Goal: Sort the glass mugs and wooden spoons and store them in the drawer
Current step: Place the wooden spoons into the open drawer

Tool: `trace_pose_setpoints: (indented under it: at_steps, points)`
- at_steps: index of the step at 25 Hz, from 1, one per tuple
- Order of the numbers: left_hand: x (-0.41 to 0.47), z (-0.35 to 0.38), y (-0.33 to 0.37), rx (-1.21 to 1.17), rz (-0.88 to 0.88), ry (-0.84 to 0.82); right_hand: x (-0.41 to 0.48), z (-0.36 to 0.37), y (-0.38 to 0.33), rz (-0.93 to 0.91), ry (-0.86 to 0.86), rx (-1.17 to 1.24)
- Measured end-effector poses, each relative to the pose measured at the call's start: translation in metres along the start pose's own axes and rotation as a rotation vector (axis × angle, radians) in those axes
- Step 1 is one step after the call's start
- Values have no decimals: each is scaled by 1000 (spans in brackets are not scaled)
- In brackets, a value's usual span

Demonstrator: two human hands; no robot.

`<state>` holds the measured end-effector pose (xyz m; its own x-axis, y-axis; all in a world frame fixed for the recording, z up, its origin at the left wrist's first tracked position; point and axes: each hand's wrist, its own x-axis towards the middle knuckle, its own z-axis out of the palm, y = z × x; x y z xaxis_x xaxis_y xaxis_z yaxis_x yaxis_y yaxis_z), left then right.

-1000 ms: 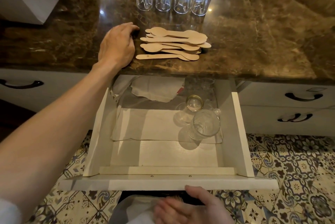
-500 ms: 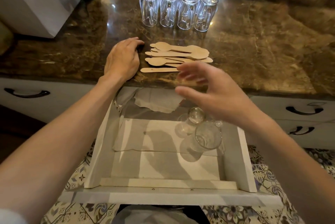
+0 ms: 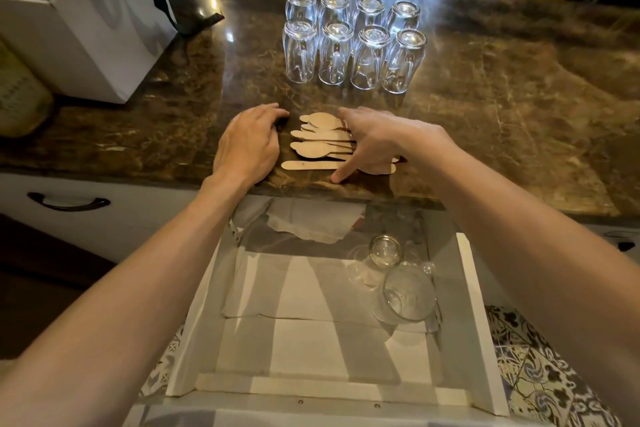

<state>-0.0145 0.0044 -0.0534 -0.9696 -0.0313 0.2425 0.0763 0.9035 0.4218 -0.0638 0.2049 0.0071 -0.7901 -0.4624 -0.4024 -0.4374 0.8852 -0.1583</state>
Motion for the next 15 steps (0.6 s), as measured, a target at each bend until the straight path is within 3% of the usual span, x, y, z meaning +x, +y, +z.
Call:
trace_pose_setpoints:
  at_steps: [6, 15]
  points:
    - [-4, -3, -10, 19, -12, 13, 11, -2, -14, -106, 111, -148]
    - [12, -5, -7, 36, 4, 38, 10, -12, -23, -75, 186, -263]
